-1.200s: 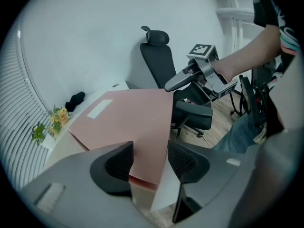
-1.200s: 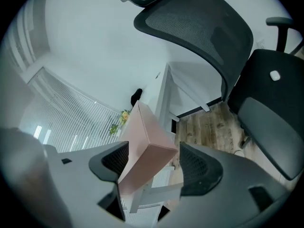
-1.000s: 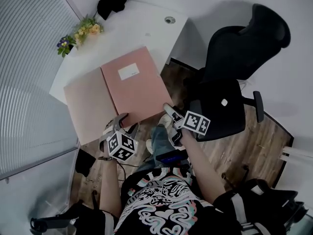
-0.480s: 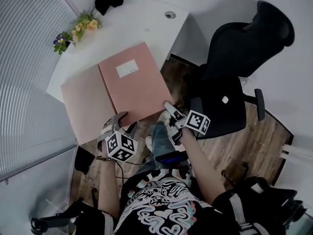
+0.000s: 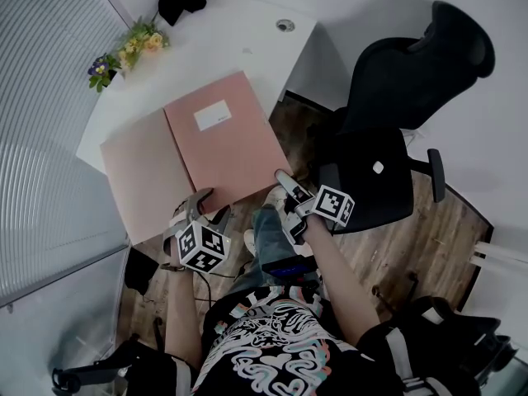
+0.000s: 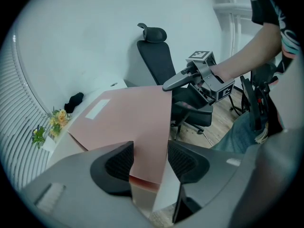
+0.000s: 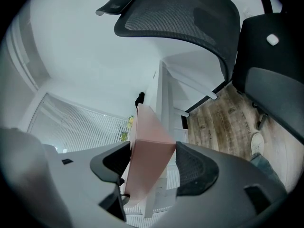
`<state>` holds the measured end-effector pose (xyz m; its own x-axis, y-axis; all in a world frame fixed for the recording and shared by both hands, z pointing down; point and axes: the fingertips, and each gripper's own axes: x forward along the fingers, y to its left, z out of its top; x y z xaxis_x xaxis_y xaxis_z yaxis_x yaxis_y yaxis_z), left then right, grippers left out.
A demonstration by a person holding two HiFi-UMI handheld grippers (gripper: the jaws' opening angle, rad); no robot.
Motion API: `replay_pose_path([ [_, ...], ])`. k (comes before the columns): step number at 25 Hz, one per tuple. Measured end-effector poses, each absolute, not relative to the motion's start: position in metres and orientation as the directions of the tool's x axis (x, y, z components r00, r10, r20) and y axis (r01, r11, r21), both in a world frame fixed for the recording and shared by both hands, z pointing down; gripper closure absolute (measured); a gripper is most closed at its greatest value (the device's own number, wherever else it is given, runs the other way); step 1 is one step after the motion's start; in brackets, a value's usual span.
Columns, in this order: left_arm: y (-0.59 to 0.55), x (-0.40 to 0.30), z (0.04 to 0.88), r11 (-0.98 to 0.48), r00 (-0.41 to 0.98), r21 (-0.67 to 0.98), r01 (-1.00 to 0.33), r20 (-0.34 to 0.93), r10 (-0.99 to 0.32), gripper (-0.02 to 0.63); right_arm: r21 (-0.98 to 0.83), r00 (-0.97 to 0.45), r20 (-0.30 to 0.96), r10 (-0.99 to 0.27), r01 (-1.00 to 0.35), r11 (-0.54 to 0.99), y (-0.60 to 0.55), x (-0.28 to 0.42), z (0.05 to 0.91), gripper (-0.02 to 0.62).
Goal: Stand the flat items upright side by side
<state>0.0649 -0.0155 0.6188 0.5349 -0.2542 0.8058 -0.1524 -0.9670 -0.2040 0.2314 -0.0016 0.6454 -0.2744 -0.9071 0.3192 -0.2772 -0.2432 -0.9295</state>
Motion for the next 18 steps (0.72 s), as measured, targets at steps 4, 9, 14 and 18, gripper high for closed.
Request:
replay_pose_path([
  [4, -0.016, 0.065, 0.619, -0.967, 0.541, -0.198, -0.159, 0.802, -0.253, 0.385, -0.929, -0.266, 0.319, -0.910, -0.277, -0.245, -0.002, 0.232, 0.643, 0.301],
  [9, -0.017, 0.065, 0.617, -0.968, 0.545, -0.184, -0.171, 0.801, -0.249, 0.385, -0.924, -0.269, 0.323, -0.907, -0.296, -0.242, -0.003, 0.233, 0.636, 0.304],
  [14, -0.018, 0.065, 0.616, -0.968, 0.553, -0.171, -0.183, 0.797, -0.245, 0.385, -0.920, -0.267, 0.319, -0.910, -0.320, -0.228, -0.004, 0.234, 0.627, 0.308],
  [18, -0.020, 0.069, 0.614, -0.967, 0.568, -0.156, -0.199, 0.786, -0.244, 0.385, -0.913, -0.253, 0.308, -0.917, -0.351, -0.210, -0.007, 0.238, 0.614, 0.313],
])
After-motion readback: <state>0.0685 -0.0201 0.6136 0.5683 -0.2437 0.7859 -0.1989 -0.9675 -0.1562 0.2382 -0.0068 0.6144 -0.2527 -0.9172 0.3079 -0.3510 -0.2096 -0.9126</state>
